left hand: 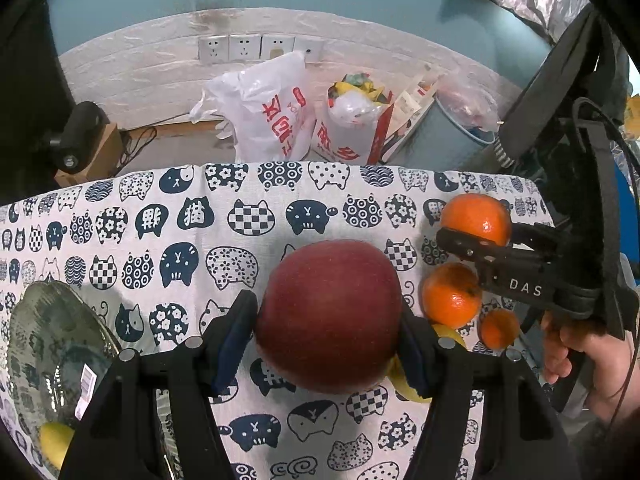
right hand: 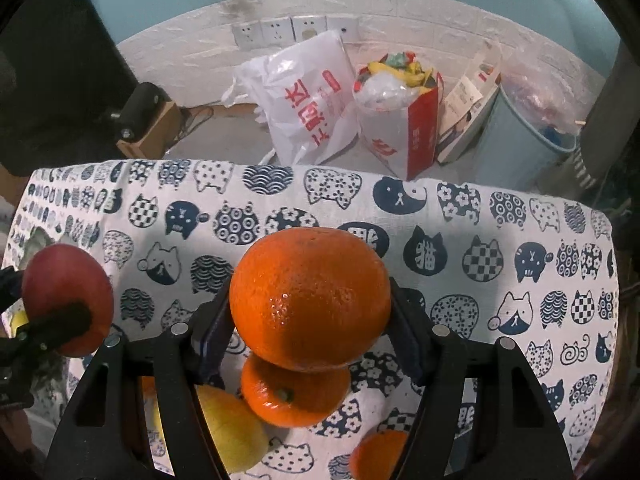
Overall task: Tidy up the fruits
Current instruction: 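Carry the apple in the left tool and orange in the right tool to the glass bowl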
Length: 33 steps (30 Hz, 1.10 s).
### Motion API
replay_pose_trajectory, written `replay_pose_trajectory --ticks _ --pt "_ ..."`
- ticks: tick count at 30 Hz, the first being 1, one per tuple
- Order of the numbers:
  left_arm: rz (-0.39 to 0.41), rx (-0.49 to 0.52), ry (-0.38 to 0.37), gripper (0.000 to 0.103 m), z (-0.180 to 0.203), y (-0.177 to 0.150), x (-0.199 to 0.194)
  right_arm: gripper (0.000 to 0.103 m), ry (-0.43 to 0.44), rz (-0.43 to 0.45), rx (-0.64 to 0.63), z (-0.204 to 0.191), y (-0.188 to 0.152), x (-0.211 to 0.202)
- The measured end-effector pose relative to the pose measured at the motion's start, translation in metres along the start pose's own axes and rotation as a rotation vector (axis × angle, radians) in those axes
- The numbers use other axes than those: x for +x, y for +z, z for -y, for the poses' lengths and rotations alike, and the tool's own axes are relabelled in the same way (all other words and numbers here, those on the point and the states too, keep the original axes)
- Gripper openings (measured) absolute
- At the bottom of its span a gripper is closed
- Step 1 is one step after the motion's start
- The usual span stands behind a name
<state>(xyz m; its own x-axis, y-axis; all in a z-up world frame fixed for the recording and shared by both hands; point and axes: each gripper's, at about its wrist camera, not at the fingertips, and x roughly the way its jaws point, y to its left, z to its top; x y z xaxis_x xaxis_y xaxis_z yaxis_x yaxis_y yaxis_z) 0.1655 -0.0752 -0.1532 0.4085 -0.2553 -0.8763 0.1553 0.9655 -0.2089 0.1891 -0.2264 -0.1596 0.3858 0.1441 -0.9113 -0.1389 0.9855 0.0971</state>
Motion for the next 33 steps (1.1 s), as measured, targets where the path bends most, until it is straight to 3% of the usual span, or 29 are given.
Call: replay_pose_trajectory --ticks 33 --pt "0.126 -0.041 0.002 0.067 -0.030 -0.040 -0.100 0.069 0.108 0.155 -0.132 -0.100 -0.015 -0.119"
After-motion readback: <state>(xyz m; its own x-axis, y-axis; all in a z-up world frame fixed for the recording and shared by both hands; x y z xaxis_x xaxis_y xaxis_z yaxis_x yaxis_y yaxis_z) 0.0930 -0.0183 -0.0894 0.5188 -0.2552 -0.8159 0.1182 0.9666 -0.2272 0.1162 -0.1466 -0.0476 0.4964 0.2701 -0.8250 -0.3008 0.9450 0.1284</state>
